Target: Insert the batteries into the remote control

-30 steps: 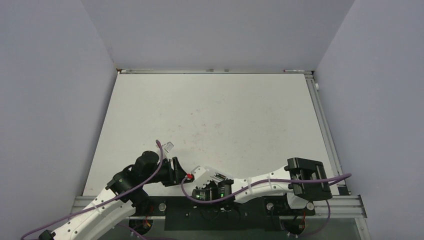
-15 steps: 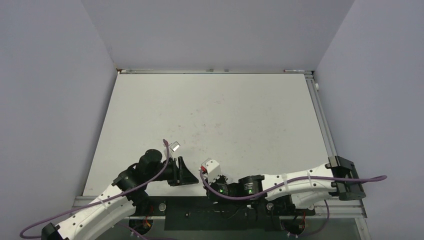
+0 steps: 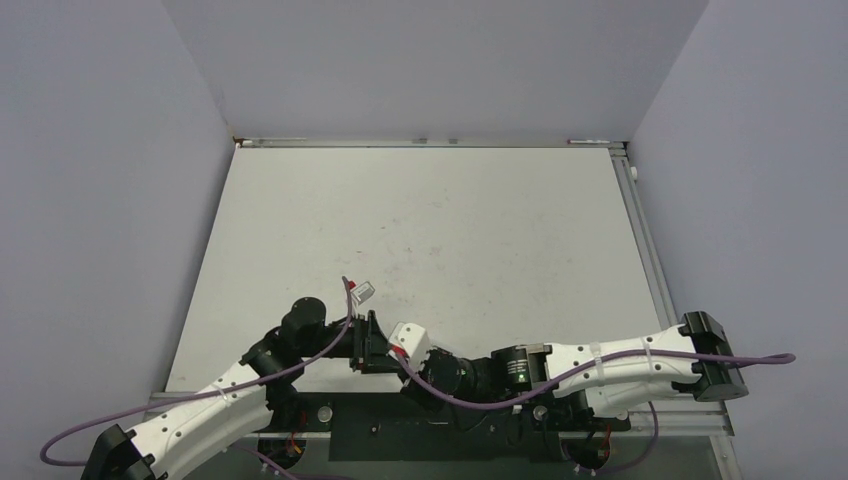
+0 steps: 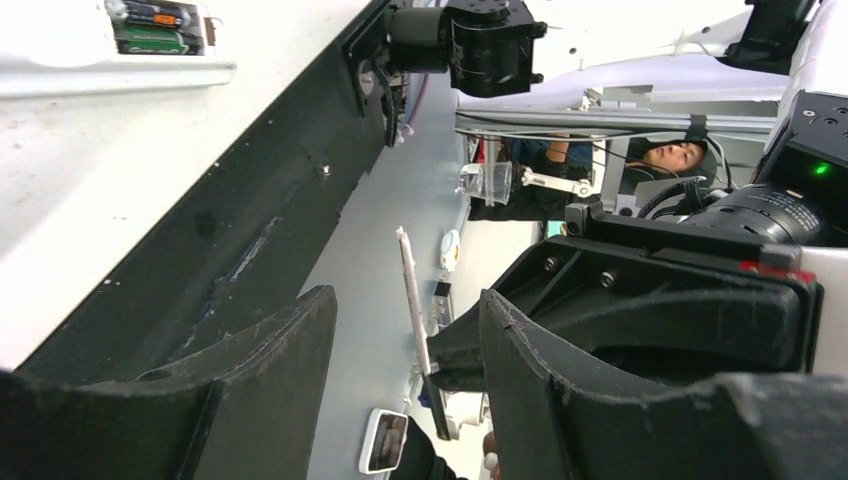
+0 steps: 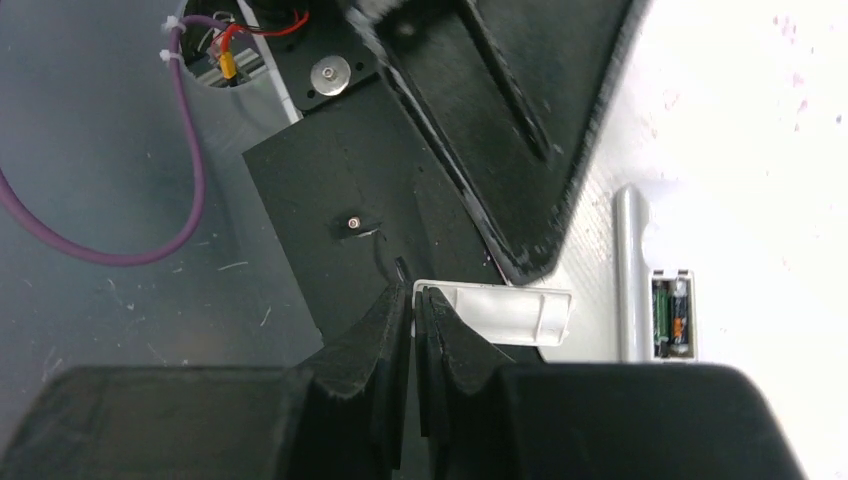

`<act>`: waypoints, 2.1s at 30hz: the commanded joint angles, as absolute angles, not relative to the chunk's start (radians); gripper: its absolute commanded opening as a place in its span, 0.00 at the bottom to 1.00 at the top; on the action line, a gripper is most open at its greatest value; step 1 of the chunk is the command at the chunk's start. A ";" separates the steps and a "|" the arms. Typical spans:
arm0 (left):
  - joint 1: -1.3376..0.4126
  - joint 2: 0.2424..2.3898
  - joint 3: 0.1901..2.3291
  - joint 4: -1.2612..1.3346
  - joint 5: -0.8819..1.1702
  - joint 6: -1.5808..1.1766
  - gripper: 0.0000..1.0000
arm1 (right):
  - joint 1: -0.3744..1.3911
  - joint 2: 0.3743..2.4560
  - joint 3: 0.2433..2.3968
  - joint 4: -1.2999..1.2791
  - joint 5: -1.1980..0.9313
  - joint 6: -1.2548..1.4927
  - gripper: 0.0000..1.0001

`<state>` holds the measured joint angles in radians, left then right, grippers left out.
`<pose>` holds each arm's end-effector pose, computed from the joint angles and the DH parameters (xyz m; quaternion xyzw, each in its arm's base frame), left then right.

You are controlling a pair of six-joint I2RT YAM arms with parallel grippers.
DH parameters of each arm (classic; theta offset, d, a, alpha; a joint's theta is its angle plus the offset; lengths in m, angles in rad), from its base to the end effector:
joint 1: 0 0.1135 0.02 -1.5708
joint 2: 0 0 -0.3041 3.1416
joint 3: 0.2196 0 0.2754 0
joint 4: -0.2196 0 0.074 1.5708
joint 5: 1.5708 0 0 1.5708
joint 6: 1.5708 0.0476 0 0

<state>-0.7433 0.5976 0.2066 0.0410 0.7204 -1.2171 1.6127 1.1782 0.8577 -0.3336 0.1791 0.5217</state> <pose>0.0841 -0.1199 0.2000 0.0164 0.7928 -0.6064 0.0588 -0.0030 0.2737 0.2932 -0.4296 0.7841 0.3473 0.2829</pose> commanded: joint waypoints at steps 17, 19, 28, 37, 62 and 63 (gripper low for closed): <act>-0.742 0.622 0.191 0.210 0.827 -1.266 0.37 | 1.609 1.334 1.093 -0.448 0.146 0.260 0.08; -0.742 0.626 0.188 0.218 0.828 -1.266 0.33 | 1.607 1.336 1.095 -0.448 0.148 0.258 0.08; -0.741 0.647 0.173 0.270 0.828 -1.282 0.00 | 1.605 1.340 1.108 -0.456 0.154 0.247 0.08; -0.742 0.624 0.160 0.242 0.745 -1.308 0.00 | 1.618 1.309 1.127 -0.531 0.223 0.237 0.39; -0.729 0.334 -0.038 0.255 0.534 -1.719 0.00 | 1.924 1.194 0.768 -0.014 0.744 -0.489 0.48; -0.730 0.317 -0.044 0.250 0.529 -1.732 0.00 | 1.924 1.213 0.768 -0.009 0.751 -0.503 0.48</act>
<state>-0.7357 0.3748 0.0059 0.2668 0.5877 -1.6451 1.9121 1.1740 0.7780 -0.1791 0.5941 -0.3752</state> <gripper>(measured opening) 0.007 0.485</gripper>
